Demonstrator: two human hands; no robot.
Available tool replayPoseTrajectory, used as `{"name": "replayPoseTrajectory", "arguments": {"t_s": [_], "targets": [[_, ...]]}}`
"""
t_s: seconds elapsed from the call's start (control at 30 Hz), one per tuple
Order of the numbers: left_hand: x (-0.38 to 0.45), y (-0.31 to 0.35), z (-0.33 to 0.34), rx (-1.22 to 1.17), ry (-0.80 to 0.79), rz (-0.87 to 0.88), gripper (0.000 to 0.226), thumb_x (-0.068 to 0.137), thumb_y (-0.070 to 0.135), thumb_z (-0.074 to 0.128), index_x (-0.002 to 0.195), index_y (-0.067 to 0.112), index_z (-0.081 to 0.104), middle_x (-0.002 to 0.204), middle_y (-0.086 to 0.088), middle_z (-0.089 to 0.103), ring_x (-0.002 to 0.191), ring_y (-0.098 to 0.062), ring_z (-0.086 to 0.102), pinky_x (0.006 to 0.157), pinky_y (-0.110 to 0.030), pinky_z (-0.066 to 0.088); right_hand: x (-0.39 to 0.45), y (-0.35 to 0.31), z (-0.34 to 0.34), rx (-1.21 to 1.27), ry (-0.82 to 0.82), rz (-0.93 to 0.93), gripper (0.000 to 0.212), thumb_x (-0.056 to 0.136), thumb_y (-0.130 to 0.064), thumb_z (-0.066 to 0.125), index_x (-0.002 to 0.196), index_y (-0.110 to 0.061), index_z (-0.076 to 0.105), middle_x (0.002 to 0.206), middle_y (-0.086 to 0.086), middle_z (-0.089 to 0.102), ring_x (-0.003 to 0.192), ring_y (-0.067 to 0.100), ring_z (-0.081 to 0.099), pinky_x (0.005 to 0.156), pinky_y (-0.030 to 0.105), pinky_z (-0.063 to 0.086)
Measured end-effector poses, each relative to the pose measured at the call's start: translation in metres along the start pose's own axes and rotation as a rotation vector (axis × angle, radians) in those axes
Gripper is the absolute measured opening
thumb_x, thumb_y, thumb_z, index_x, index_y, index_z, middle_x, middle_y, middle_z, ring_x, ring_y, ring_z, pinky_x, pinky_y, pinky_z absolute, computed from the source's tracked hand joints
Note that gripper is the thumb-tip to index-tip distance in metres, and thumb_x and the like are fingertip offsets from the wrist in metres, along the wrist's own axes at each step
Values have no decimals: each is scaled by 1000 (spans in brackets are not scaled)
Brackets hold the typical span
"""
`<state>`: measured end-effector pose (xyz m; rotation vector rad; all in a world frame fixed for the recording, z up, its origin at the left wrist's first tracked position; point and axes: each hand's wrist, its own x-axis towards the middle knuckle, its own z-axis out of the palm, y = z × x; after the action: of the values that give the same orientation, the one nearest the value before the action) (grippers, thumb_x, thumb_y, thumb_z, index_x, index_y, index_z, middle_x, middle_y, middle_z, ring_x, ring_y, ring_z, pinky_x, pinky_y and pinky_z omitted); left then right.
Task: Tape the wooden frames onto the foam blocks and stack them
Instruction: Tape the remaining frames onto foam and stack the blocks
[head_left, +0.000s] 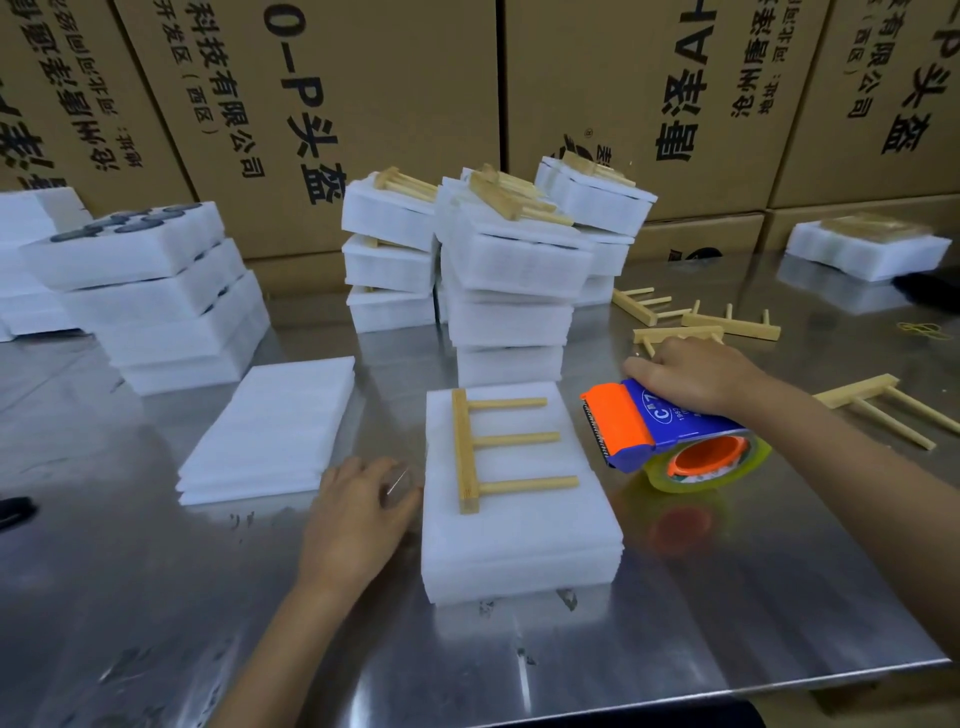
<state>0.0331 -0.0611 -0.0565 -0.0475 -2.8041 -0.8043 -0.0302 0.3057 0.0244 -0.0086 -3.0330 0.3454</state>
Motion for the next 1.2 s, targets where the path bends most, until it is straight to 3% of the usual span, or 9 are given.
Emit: {"name": "replayPoseTrajectory", "arguments": {"t_s": [0.17,0.37,0.57,0.67,0.77,0.93,1.0,1.07,1.2], "targets": [[-3,-3,4,173,-80,37,63,99,56,40,156,43,17,161,-1,23,148,-24,13,114,-47,25,0,1,1,2,7,12,53,95,-63,34,68,-22,55,67,2,61,66,18,60,57,31,34],[6,-10,4,131,-193,-32,79,97,61,38,156,41,-11,167,8,-7,153,-20,-12,119,-52,9,-2,2,0,6,12,9,54,96,-61,34,68,-20,56,66,2,61,66,19,60,57,31,34],[4,-10,-2,-114,-37,-4,95,89,51,63,160,26,4,159,-3,30,145,-24,27,114,-50,31,-5,4,0,16,10,13,53,96,-61,33,73,-20,58,70,2,62,69,18,61,59,30,36],[2,-1,-8,-360,129,10,67,93,31,66,152,25,36,151,3,45,140,-18,40,114,-37,34,-6,4,-1,13,4,7,54,92,-64,31,76,-21,59,71,2,62,70,18,61,59,30,37],[9,25,-20,-414,265,71,40,97,22,58,136,27,54,135,12,55,128,-13,50,106,-37,42,-7,3,-2,19,4,10,54,91,-65,30,75,-22,59,71,1,62,69,17,60,58,29,35],[44,109,-19,-341,33,274,29,99,27,49,125,36,57,120,22,58,104,9,53,86,-11,39,-7,0,-4,42,-1,10,53,96,-59,34,71,-19,59,67,3,62,66,17,60,57,29,33],[62,139,-2,-147,-132,319,34,100,29,46,134,28,54,137,8,55,119,-8,53,101,-25,38,-8,0,-5,60,-7,8,52,97,-56,36,69,-19,59,67,4,62,66,18,60,56,30,33],[71,155,21,106,-299,301,47,104,38,37,148,23,41,155,-1,40,142,-20,35,118,-37,22,-7,1,-4,77,-17,1,52,97,-55,36,69,-18,59,67,5,62,66,19,60,57,31,35],[69,148,53,396,-379,259,57,104,51,15,158,33,12,167,1,11,154,-22,4,122,-45,0,-2,5,-4,116,-47,-8,53,96,-56,37,73,-16,63,69,7,65,68,20,63,62,32,42]]}}
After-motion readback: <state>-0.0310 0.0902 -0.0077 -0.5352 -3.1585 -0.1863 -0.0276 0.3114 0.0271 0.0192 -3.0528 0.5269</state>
